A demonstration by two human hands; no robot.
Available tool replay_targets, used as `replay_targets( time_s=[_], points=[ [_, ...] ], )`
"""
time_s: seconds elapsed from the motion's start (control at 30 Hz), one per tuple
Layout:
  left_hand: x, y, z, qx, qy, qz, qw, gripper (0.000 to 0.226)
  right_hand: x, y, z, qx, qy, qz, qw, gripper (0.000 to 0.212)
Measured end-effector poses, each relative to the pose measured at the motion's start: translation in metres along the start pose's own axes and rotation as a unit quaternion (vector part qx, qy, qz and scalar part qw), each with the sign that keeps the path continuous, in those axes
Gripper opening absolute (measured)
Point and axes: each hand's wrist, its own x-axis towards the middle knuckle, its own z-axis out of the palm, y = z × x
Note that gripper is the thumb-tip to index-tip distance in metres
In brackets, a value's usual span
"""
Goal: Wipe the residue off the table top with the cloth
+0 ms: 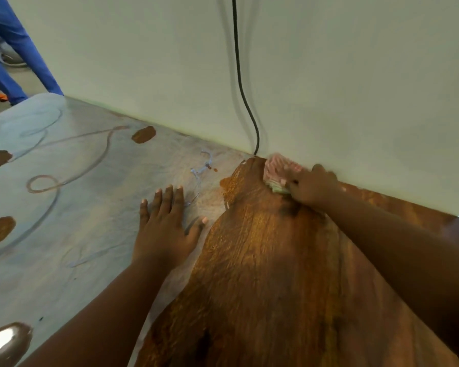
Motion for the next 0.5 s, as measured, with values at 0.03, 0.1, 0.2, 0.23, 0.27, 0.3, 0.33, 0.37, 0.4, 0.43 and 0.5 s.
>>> replay_targets(
  time_s=[0.03,0.1,0.2,0.23,0.27,0.3,0.33,0.37,0.4,0.43,0.5],
  points=[
    [0.000,-0.001,0.001,0.001,0.000,-0.001,1.000,0.088,0.009,-0.010,-0.001,-0.016,0.010,0.002,1.000,0.046],
    [0.001,-0.002,0.003,0.002,0.001,0.000,1.000,0.088,0.019,-0.034,0.000,-0.016,0.019,-0.006,1.000,0.048],
    [0.000,-0.002,0.002,-0.005,0.001,-0.002,1.000,0.089,0.015,-0.053,0.004,0.007,0.013,-0.036,0.999,0.047],
    [0.000,-0.001,0.002,-0.006,0.001,-0.002,1.000,0.089,0.010,-0.052,0.007,0.016,0.004,-0.064,0.998,0.045],
    [0.000,-0.001,0.001,-0.008,0.000,-0.001,1.000,0.090,0.001,-0.049,0.011,0.021,-0.006,-0.104,0.994,0.044],
    [0.000,-0.001,0.001,-0.009,0.001,-0.001,1.000,0.090,-0.010,-0.042,0.016,0.023,-0.013,-0.150,0.988,0.043],
    [0.000,0.000,0.001,-0.010,0.007,-0.001,1.000,0.090,-0.022,-0.031,0.021,0.024,-0.019,-0.184,0.982,0.041],
    [0.000,-0.001,0.001,-0.011,0.011,-0.002,1.000,0.089,-0.031,-0.020,0.025,0.031,-0.032,-0.199,0.979,0.040],
    [0.000,0.000,0.001,-0.012,0.010,-0.003,1.000,0.089,-0.036,-0.009,0.024,0.044,-0.045,-0.193,0.979,0.038],
    [0.000,0.000,0.001,-0.012,0.007,-0.003,1.000,0.088,-0.033,0.002,0.021,0.063,-0.053,-0.165,0.983,0.037],
    [0.000,0.000,0.002,-0.012,0.006,-0.004,1.000,0.088,-0.017,0.004,0.011,0.060,-0.036,-0.074,0.995,0.037]
  ],
)
